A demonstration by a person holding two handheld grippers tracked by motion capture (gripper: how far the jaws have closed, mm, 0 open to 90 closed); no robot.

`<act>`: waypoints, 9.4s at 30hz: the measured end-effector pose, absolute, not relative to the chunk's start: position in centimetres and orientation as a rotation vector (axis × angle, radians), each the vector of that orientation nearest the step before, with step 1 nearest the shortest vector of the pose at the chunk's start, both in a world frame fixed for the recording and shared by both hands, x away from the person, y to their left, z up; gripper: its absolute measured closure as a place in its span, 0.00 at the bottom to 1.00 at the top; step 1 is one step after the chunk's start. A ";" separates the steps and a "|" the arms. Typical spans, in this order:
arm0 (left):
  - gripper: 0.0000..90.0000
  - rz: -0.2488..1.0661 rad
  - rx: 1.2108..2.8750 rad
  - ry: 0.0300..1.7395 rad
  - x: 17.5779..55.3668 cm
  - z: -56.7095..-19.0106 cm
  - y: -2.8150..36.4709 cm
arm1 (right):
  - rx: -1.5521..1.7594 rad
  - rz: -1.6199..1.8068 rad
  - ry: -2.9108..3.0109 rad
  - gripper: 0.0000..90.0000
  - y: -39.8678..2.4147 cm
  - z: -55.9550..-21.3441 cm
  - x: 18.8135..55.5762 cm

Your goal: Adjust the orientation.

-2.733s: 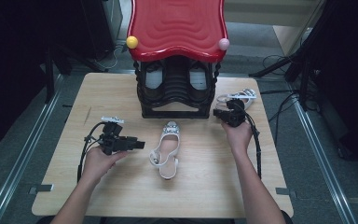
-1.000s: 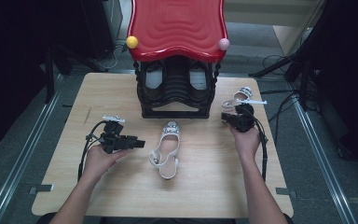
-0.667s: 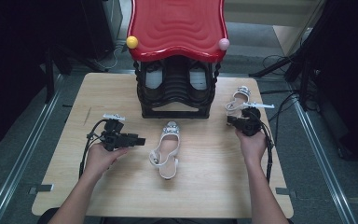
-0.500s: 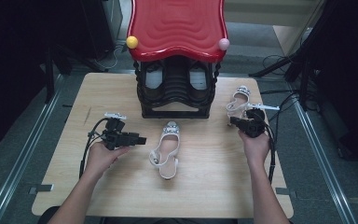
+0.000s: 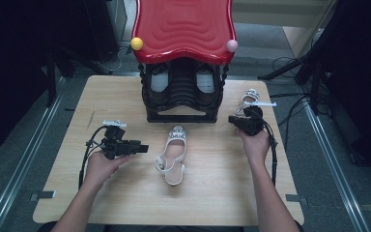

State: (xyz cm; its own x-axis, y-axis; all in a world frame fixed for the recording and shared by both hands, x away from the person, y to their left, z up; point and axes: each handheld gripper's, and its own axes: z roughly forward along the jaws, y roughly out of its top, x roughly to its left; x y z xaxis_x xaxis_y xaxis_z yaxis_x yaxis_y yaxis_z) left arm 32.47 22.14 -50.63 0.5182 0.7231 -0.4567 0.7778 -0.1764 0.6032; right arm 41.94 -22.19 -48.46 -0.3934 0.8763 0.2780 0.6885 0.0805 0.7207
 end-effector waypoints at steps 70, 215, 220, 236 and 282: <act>0.52 -0.043 1.995 1.205 31.7 -51.0 21.4 | 1.639 1.250 2.011 0.86 -27.7 -45.3 44.1; 0.51 -0.062 2.012 1.106 33.2 -50.3 19.5 | 1.559 1.355 2.388 0.97 -19.6 -47.1 32.8; 0.51 -0.055 2.017 1.103 33.1 -50.3 19.3 | 1.545 1.337 2.438 0.97 -18.5 -47.7 32.7; 0.51 -0.063 2.027 1.100 33.0 -50.4 19.3 | 1.437 1.214 2.567 0.96 -14.3 -49.2 32.5; 1.00 -0.091 2.051 1.050 33.0 -51.0 17.7 | 1.442 1.240 2.437 1.00 -18.7 -49.4 33.5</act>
